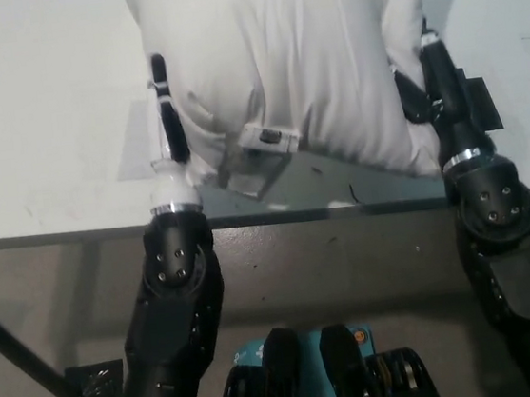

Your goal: The robot uses both hands to lift the pillow and then drops it on the table

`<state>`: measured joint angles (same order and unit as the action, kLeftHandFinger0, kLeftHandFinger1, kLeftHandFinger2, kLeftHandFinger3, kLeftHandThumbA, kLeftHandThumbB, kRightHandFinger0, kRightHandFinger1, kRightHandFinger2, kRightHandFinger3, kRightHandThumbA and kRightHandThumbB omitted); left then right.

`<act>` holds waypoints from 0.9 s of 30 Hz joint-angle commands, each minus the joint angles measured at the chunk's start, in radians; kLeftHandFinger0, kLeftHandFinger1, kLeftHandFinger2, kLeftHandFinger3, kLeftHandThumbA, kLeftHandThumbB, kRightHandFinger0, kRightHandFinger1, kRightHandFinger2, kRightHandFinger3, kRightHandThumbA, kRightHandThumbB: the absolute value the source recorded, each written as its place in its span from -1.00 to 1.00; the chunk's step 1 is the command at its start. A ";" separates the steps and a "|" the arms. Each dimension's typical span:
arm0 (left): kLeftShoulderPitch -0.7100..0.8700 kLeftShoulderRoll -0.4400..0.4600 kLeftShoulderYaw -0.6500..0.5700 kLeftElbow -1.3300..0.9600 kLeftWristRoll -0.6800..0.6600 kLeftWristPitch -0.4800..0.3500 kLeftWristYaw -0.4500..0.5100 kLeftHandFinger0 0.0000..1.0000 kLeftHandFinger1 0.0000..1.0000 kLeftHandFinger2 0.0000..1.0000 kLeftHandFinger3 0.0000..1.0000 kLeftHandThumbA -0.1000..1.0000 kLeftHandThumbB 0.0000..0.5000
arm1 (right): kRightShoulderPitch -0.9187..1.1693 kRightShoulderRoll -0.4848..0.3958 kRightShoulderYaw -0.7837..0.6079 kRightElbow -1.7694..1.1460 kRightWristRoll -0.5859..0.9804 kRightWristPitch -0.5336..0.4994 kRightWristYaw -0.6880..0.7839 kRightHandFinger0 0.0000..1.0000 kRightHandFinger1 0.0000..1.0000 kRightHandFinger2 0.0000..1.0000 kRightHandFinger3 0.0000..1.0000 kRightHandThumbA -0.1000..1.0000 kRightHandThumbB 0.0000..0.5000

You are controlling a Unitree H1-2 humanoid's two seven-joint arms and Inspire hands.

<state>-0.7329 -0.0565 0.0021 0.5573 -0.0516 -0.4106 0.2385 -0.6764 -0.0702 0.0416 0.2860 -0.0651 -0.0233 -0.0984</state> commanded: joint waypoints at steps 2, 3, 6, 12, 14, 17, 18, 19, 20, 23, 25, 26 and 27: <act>-0.166 -0.077 -0.099 -0.257 0.149 0.057 -0.030 1.00 1.00 1.00 1.00 1.00 -0.29 | -0.194 0.058 0.089 -0.280 -0.073 0.041 0.057 1.00 1.00 1.00 1.00 1.00 0.30; -0.172 -0.078 -0.100 -0.273 0.148 0.063 -0.029 1.00 1.00 1.00 1.00 1.00 -0.28 | -0.201 0.057 0.088 -0.297 -0.068 0.050 0.059 1.00 1.00 1.00 1.00 1.00 0.33; -0.218 -0.073 -0.108 -0.389 0.145 0.073 -0.045 1.00 1.00 1.00 1.00 1.00 -0.47 | -0.258 0.051 0.084 -0.378 -0.080 0.066 0.052 1.00 1.00 1.00 1.00 1.00 0.30; -0.250 -0.063 -0.120 -0.516 0.220 0.164 -0.026 1.00 1.00 1.00 1.00 1.00 -0.41 | -0.292 0.038 0.088 -0.495 -0.114 0.121 0.043 1.00 1.00 1.00 1.00 1.00 0.45; -0.257 -0.064 -0.122 -0.545 0.229 0.184 -0.022 1.00 1.00 1.00 1.00 1.00 -0.39 | -0.294 0.035 0.088 -0.525 -0.117 0.138 0.041 1.00 1.00 1.00 1.00 1.00 0.52; -0.249 -0.060 -0.130 -0.558 0.235 0.191 -0.021 1.00 1.00 1.00 1.00 1.00 -0.47 | -0.285 0.036 0.090 -0.547 -0.119 0.151 0.042 1.00 1.00 1.00 1.00 1.00 0.53; -0.249 -0.060 -0.131 -0.559 0.235 0.191 -0.021 1.00 1.00 1.00 1.00 1.00 -0.47 | -0.285 0.036 0.090 -0.547 -0.119 0.152 0.042 1.00 1.00 1.00 1.00 1.00 0.54; -0.230 -0.050 -0.131 -0.505 0.254 0.154 -0.004 1.00 1.00 1.00 1.00 1.00 -0.45 | -0.273 0.036 0.093 -0.515 -0.123 0.135 0.038 1.00 1.00 1.00 1.00 1.00 0.40; -0.222 -0.045 -0.130 -0.467 0.260 0.126 0.010 1.00 1.00 1.00 1.00 1.00 -0.50 | -0.265 0.034 0.095 -0.506 -0.123 0.140 0.042 1.00 1.00 1.00 1.00 1.00 0.32; -0.222 -0.043 -0.133 -0.461 0.262 0.121 0.017 1.00 1.00 1.00 1.00 1.00 -0.50 | -0.264 0.035 0.094 -0.506 -0.125 0.141 0.043 1.00 1.00 1.00 1.00 1.00 0.32; -0.223 -0.042 -0.135 -0.459 0.263 0.119 0.019 1.00 1.00 1.00 1.00 1.00 -0.50 | -0.264 0.036 0.093 -0.506 -0.126 0.142 0.044 1.00 1.00 1.00 1.00 1.00 0.31; -0.180 -0.036 -0.119 -0.355 0.263 0.080 0.051 1.00 1.00 1.00 1.00 1.00 -0.73 | -0.212 0.034 0.087 -0.448 -0.118 0.138 0.039 1.00 1.00 1.00 1.00 1.00 0.16; -0.144 -0.032 -0.107 -0.275 0.266 0.052 0.080 1.00 1.00 1.00 1.00 1.00 -0.80 | -0.160 0.032 0.081 -0.401 -0.113 0.136 0.034 1.00 1.00 1.00 1.00 1.00 0.24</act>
<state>-0.8925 -0.0567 -0.0401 0.1282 0.1168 -0.2979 0.3428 -0.8601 -0.0783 0.0436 -0.1826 -0.1805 0.1460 -0.1357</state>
